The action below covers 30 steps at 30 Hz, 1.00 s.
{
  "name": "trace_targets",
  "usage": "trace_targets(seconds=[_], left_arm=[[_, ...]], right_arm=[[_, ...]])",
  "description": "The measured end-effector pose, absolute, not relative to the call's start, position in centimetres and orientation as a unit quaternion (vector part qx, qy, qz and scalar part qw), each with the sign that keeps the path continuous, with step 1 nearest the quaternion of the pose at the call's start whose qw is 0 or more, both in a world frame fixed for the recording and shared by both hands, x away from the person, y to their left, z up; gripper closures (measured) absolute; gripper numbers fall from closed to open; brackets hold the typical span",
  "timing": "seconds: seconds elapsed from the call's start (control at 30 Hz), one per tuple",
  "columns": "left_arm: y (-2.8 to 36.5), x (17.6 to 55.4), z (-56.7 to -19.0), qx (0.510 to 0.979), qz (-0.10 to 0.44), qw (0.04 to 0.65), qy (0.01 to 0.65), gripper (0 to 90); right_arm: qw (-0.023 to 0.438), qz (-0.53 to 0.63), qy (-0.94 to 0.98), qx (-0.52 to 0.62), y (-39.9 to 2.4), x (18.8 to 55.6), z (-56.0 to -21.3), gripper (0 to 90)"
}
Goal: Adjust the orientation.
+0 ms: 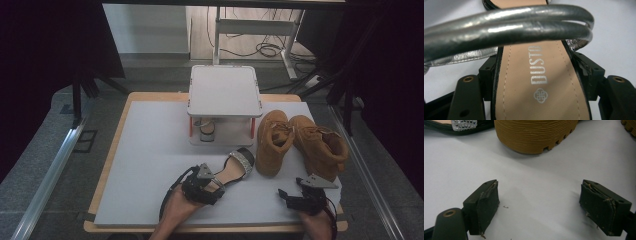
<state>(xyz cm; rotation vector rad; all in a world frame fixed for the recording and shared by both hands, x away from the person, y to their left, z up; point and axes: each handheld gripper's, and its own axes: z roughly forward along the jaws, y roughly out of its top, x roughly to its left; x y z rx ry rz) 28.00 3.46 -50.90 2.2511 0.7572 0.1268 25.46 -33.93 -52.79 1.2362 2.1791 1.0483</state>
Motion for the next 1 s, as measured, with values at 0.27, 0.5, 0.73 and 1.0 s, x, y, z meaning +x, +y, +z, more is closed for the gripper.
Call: trace_targets(seconds=[0.27, 0.5, 0.73, 1.0], left_arm=[[3.3, 28.0, -50.7, 0.881, 0.059, 0.360, 0.301, 37.8], [3.4, 27.9, -50.7, 0.881, 0.063, 0.361, 0.299, 38.4], [3.9, 27.9, -50.2, 0.876, 0.059, 0.376, 0.297, 38.7], [4.4, 27.8, -49.8, 0.871, 0.057, 0.387, 0.296, 38.9]], right_arm=[[0.212, 0.377, 0.784, 0.445, -33.9, 25.5, -52.8, 15.6], [0.212, 0.377, 0.784, 0.445, -33.9, 25.5, -52.8, 15.6], [0.212, 0.377, 0.784, 0.445, -33.9, 25.5, -52.8, 15.6], [0.212, 0.377, 0.784, 0.445, -33.9, 25.5, -52.8, 15.6]])
